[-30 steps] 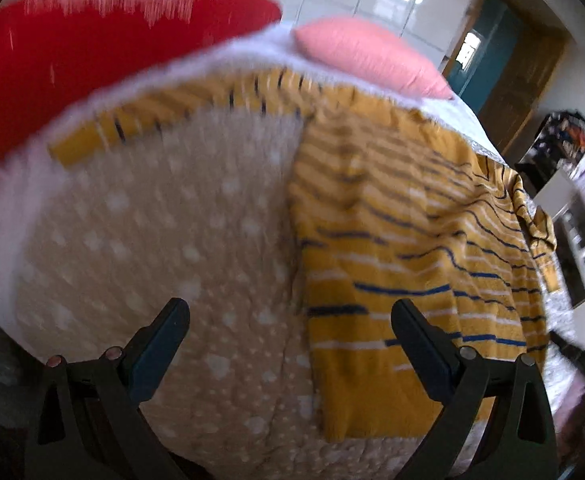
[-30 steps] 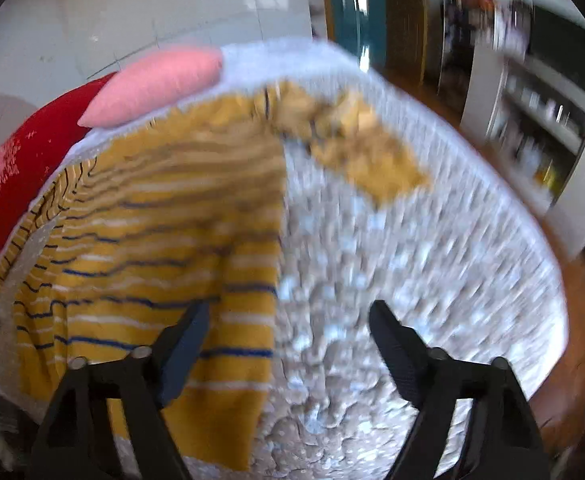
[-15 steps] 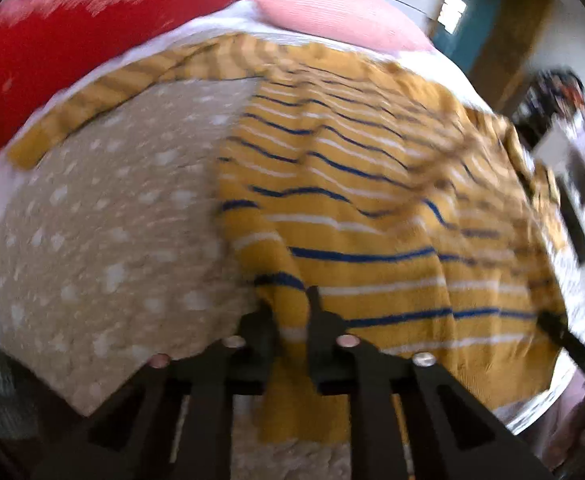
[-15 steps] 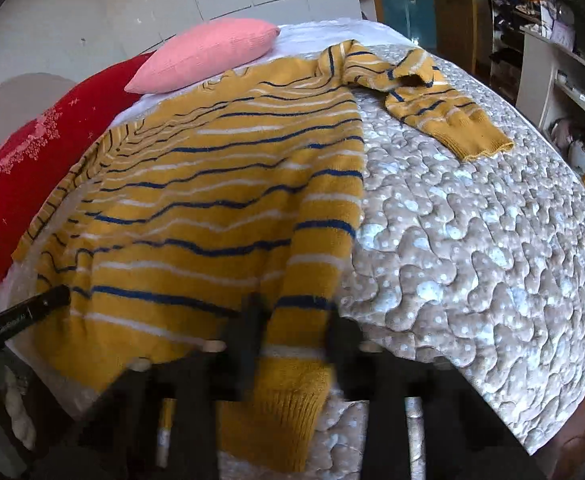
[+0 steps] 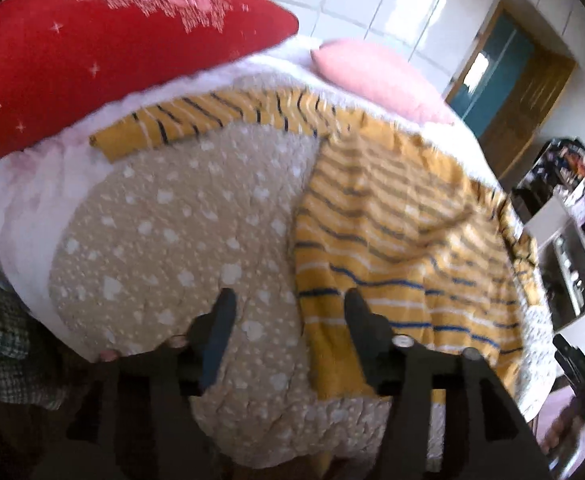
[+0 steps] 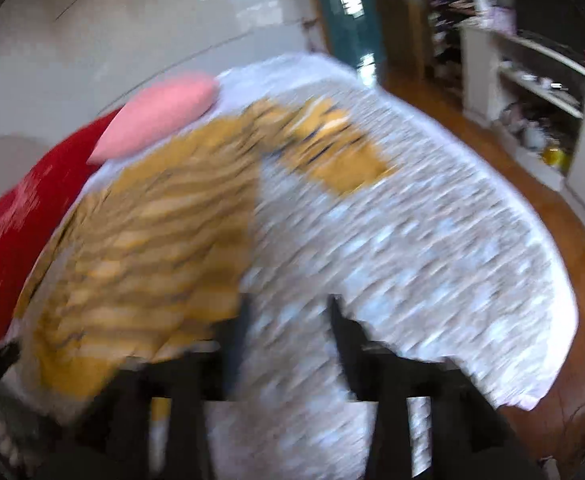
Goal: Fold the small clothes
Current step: 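Grasp the sweater sleeve cuff with the right tool and lift it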
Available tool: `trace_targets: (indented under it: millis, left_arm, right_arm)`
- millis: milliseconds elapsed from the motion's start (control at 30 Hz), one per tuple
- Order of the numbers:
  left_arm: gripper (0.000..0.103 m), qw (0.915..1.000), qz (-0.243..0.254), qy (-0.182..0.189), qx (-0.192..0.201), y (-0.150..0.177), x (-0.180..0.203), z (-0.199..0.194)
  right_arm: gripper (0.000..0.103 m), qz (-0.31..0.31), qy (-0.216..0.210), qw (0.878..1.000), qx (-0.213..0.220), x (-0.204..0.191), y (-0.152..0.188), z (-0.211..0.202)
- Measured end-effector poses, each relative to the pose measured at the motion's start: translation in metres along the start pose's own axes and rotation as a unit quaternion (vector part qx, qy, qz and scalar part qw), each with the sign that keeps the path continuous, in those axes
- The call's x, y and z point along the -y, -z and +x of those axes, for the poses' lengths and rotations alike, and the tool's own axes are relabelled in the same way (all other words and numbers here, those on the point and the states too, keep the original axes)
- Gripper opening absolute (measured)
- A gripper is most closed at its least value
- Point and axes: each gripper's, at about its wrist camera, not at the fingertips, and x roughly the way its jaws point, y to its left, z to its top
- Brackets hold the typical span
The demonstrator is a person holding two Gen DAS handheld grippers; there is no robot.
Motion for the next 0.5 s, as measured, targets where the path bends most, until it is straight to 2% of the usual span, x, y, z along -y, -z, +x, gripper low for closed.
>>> trace_targets:
  millis: [33,100,167,333,400,433,500]
  left_arm:
    - [0.06,1.0,-0.002,0.005,0.005,-0.001,0.001,-0.003]
    - [0.062,0.9997,-0.002,0.022,0.007,-0.004,0.008,-0.006]
    - [0.062,0.9995,0.009,0.03,0.006,-0.004,0.018,-0.007]
    - [0.063,0.9985,0.038,0.039,0.001,-0.001,0.042,-0.002]
    - [0.063,0.9985,0.043,0.033,0.0,-0.001,0.047,0.001]
    - [0.063,0.9986,0.045,0.029,-0.001,-0.002,0.049,0.003]
    - [0.063,0.9988,0.044,0.023,-0.003,-0.004,0.049,0.005]
  right_arm:
    - [0.069,0.007,0.009,1.0,0.009,0.007,-0.007,0.002]
    - [0.069,0.018,0.04,0.999,0.023,0.024,-0.03,0.018]
    - [0.069,0.033,0.062,0.997,0.011,0.039,-0.051,0.045]
    - [0.07,0.083,0.061,0.994,-0.033,0.061,-0.08,0.108]
    - [0.07,0.096,0.061,0.993,-0.023,0.06,-0.093,0.124]
    - [0.067,0.102,0.052,0.993,-0.025,0.059,-0.099,0.129]
    - [0.032,0.107,0.027,0.993,-0.034,0.06,-0.11,0.138]
